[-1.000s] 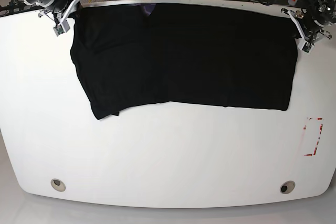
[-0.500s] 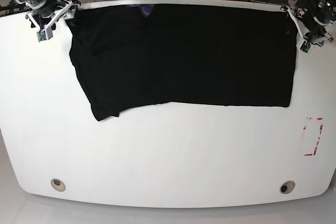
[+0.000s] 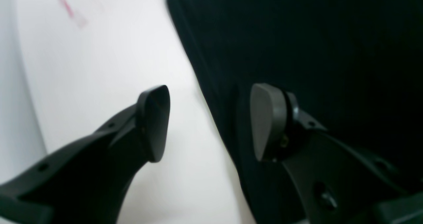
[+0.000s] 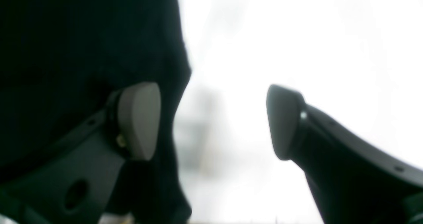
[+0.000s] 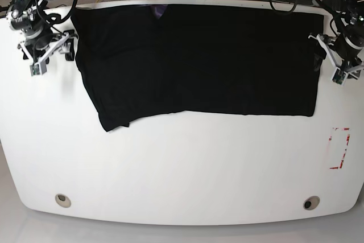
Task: Fold the T-shirt properly
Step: 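Move both grippers to the hem and grasp its corners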
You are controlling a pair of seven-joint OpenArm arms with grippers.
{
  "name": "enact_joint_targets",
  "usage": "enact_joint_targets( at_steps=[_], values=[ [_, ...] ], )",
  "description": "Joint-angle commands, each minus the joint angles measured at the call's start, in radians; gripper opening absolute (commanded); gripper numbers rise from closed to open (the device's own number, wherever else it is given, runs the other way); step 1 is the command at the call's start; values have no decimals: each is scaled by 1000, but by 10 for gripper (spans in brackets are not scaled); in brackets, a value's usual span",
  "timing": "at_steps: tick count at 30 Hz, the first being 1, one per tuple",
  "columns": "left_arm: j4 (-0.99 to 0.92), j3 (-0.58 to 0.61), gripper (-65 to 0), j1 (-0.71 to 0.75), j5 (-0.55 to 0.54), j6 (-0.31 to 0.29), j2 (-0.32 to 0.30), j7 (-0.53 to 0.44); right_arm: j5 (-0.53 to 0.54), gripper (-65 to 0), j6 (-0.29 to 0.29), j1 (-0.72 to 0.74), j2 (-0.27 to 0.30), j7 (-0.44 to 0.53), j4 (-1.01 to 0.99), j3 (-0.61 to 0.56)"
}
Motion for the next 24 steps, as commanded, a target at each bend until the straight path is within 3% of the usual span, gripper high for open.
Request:
enact_joint_targets(
  at_steps=[1,5,11,15,24],
  values=[
    [14,-11,-290,-66,-6,4,16,60,17,-184,1,78,33,26,-54,-27],
    [14,-8,-290,-161,58,4,32,146,17,-184,1,176,80,28,-155,-113],
    [11,6,-290,-286,245,4,155,155,16,-184,1,345,99,29,-319,-159],
    [-37,8,-290,-361,314,4,219,155,16,-184,1,452,113,35,-445,-231],
    [-281,4,-290,-548,379,4,256,122,16,-184,1,635,151,167,-713,-413]
  ],
)
